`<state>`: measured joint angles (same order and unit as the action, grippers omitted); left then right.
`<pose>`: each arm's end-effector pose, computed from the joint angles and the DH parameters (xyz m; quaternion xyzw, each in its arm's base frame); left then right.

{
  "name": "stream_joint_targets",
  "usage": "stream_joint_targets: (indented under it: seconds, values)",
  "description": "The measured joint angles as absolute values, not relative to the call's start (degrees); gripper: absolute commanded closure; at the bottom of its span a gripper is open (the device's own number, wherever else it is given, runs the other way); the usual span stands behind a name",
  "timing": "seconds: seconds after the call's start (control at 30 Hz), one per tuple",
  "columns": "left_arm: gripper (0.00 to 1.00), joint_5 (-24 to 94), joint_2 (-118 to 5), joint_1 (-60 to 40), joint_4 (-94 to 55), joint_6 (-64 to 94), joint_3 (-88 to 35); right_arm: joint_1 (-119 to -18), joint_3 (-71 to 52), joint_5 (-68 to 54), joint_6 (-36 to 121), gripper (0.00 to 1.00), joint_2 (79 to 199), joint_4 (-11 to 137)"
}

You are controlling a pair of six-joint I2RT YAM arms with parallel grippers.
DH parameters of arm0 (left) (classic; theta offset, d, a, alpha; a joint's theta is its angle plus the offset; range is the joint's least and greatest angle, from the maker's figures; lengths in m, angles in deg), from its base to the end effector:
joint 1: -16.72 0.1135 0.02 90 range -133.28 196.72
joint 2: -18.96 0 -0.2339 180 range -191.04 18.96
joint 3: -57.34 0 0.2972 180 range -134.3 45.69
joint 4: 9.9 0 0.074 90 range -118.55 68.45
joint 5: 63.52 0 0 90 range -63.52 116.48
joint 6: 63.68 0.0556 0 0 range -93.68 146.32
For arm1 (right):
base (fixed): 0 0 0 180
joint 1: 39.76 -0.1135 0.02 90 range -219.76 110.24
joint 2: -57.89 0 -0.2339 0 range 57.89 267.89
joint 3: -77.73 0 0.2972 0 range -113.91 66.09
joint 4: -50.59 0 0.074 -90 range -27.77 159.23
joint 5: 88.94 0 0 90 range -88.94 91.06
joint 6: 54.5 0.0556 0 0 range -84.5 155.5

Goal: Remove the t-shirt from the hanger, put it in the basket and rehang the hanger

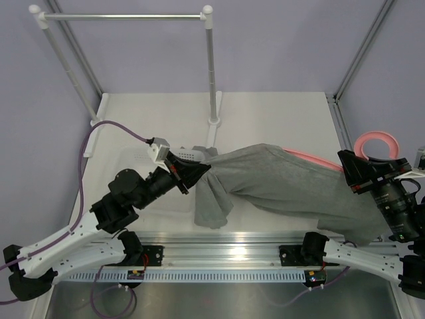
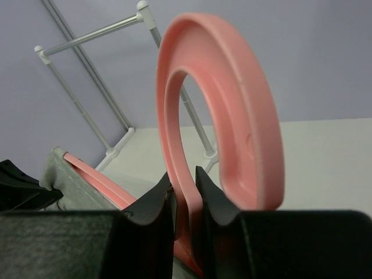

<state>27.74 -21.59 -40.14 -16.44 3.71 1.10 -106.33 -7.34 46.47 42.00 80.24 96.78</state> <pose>0.1391 -0.2153 0.3665 0.1989 0.6172 -0.4921 0.5808 0.0555 0.0285 0.4987 -0.0084 0.6325 0.2546 0.7315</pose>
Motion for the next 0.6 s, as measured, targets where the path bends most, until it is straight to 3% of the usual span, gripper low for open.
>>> stream_joint_targets:
  seconds: [0.6]
  values:
    - [1.0,5.2,-33.6,-41.0,-31.0,2.1,-10.3,-106.3,-8.6,50.1,43.3,1.0,76.1,98.9]
